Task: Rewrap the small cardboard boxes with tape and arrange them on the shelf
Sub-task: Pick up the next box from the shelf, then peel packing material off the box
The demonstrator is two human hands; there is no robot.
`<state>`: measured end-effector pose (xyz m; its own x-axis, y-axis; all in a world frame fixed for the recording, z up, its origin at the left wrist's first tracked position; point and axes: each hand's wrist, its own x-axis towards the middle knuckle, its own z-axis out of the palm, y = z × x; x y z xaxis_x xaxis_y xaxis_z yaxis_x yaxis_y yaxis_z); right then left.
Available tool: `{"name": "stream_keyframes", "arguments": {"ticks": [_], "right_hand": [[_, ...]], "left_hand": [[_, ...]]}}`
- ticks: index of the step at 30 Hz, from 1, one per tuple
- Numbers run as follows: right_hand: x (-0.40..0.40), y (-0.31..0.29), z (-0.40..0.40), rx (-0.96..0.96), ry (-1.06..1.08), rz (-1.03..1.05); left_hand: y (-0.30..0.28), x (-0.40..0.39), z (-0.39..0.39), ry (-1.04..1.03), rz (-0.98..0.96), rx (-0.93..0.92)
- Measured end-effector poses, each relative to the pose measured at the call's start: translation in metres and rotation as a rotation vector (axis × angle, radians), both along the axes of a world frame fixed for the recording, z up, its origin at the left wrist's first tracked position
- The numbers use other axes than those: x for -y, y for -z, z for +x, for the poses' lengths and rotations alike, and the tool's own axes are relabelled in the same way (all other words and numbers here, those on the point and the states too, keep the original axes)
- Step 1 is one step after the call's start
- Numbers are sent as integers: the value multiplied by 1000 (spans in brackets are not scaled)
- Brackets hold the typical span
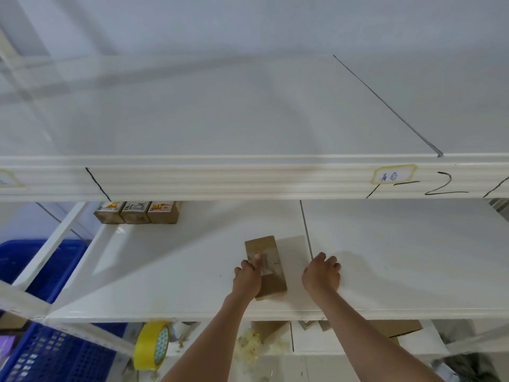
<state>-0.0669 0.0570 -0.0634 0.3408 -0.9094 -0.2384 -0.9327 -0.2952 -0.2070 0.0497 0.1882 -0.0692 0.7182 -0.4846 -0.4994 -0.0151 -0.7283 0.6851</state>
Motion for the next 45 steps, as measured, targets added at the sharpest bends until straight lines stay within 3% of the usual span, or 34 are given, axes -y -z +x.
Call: {"name": "stream_keyframes", "arguments": {"ticks": [4,13,18,21,25,29,31,35,38,45], "right_hand": [[9,7,-7,-22,-22,103],[26,14,-10,126,44,159],[19,4,1,384,198,221],[-9,-17,17,638,245,145],[-57,-45,53,937,116,52],[-121,-56,96,954,-10,111],[-158,-51,114,954,-108,195],[-221,-29,138,875,-254,414],[-250,-14,146,834,-247,509],[-278,-1,145,715,-206,620]], "left_hand": [[0,1,0,5,-1,10],[9,-1,5,-65,7,33],[-4,-24,12,-199,-20,297],[-17,-54,24,-387,-46,437],[-28,-109,46,-616,-87,473],[-32,-175,68,-806,-110,455],[-26,-208,76,-878,-123,409],[0,-255,87,-832,-55,126],[11,-271,86,-691,12,-90],[23,-279,88,-503,-155,-369]]}}
